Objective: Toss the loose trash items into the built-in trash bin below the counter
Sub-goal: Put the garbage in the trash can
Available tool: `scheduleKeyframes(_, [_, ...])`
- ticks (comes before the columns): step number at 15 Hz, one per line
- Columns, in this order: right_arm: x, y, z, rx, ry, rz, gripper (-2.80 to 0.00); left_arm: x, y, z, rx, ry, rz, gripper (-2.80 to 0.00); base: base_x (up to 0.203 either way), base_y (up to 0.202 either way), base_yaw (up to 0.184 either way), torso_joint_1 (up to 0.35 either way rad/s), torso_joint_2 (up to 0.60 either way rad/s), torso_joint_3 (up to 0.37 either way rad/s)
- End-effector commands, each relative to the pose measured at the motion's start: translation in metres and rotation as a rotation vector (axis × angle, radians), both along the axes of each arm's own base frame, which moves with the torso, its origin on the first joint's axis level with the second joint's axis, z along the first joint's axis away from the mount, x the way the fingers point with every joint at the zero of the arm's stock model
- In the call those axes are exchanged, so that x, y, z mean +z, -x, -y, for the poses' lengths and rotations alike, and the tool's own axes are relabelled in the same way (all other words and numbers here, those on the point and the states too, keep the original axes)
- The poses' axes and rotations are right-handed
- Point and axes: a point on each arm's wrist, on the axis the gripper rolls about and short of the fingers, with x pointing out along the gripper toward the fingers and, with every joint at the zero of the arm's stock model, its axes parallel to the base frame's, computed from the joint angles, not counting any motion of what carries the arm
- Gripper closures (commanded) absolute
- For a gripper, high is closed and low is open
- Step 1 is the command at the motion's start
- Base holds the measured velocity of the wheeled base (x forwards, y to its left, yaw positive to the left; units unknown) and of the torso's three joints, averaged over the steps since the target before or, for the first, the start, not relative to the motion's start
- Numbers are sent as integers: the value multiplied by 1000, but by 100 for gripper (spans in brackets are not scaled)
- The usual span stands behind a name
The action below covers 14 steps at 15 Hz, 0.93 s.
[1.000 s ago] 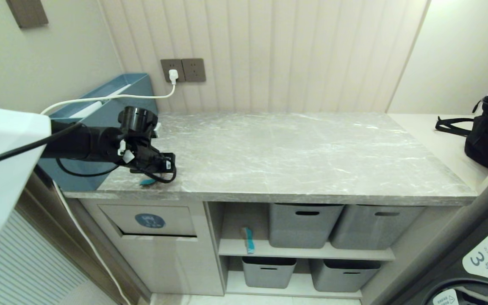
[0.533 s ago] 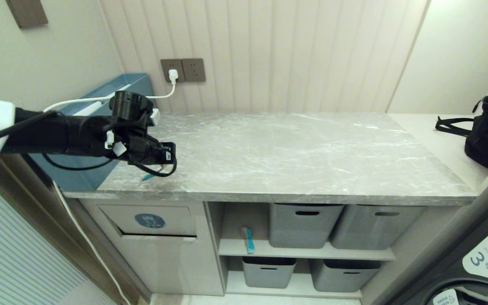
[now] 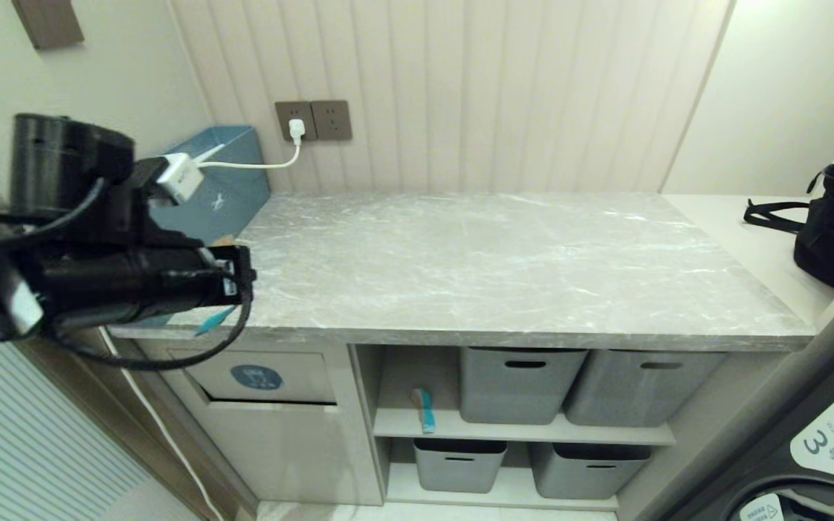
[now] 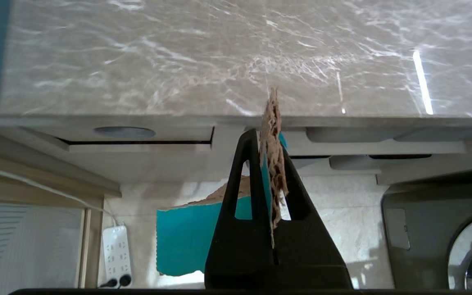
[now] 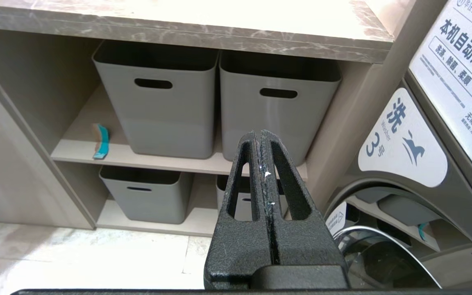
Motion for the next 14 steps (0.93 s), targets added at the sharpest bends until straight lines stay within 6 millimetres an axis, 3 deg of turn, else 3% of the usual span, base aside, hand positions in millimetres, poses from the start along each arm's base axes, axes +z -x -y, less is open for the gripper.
scheduleKeyframes(1, [0,0,0,0,1,-2,0,15,53,-18,-13,43,116,0,0,0,0,0,0,0])
scheduleKeyframes(4, [0,0,0,0,4,0,0,-15,96,-35,-16,29,114,0,0,0,0,0,0,0])
scheduleKeyframes(6, [0,0,0,3,-2,0,0,-31,109,-40,-23,25,92,0,0,0,0,0,0,0])
scheduleKeyframes(10, [0,0,0,-3,-72,3,0,-81,109,-39,-80,49,1,0,0,0,0,-173,378,212])
scheduleKeyframes(14, [0,0,0,-14,-113,6,0,-104,91,-29,-128,119,-1,0,0,0,0,-242,538,289])
